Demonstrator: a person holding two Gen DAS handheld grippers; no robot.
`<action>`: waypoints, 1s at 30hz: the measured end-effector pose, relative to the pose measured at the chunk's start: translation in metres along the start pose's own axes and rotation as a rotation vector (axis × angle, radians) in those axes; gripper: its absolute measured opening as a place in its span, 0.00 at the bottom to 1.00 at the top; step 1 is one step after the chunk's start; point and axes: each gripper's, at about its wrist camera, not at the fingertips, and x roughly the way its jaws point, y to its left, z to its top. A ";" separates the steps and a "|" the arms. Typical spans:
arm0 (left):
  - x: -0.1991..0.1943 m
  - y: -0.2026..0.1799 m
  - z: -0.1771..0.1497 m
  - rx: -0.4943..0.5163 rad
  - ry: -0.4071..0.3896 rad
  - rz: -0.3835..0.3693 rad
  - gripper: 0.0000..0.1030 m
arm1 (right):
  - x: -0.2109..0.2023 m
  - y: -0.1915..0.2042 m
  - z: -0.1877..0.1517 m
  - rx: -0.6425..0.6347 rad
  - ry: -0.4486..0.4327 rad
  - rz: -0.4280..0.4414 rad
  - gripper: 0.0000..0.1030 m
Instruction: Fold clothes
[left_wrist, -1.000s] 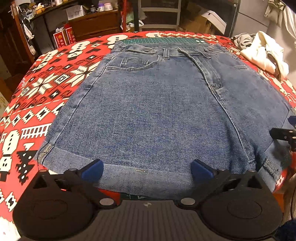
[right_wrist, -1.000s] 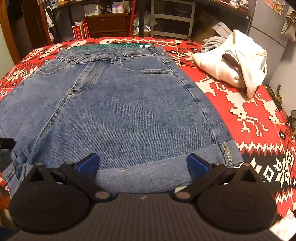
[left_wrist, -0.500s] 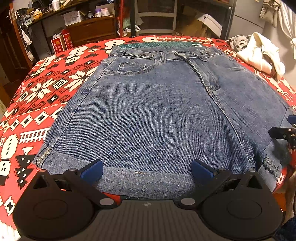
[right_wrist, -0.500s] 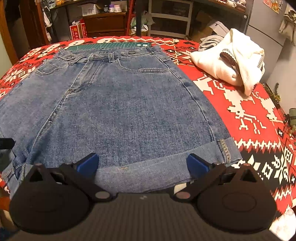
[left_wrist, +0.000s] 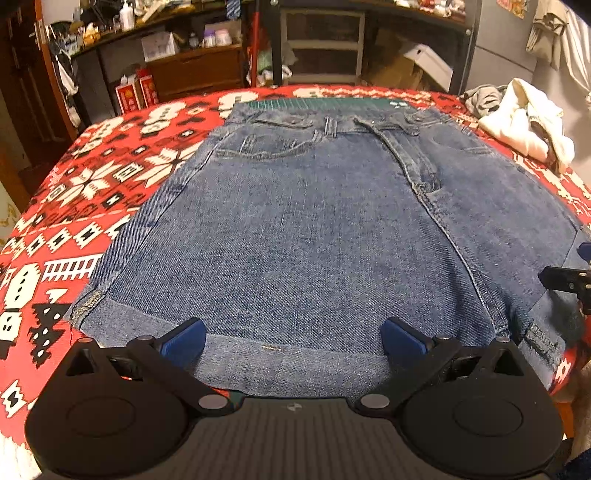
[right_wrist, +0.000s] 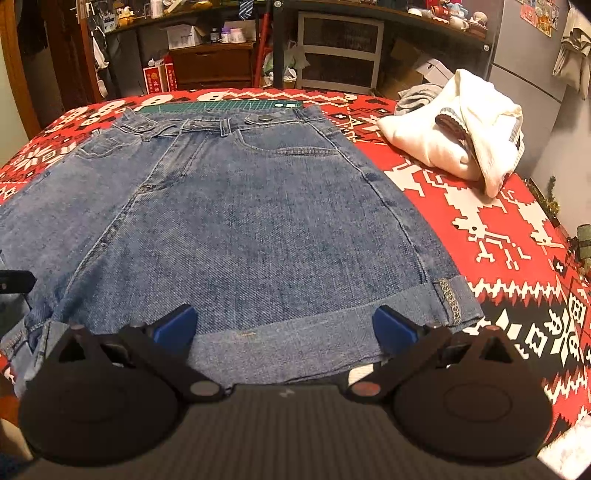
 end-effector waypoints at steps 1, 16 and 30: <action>0.000 0.000 0.000 -0.001 -0.001 -0.002 1.00 | 0.000 0.000 0.000 0.000 0.001 0.000 1.00; -0.034 0.096 0.025 -0.402 -0.093 -0.208 0.90 | -0.041 -0.039 0.013 0.106 -0.123 0.063 1.00; -0.029 0.188 -0.008 -0.571 -0.108 -0.125 0.45 | -0.033 -0.074 -0.012 0.264 -0.064 0.049 1.00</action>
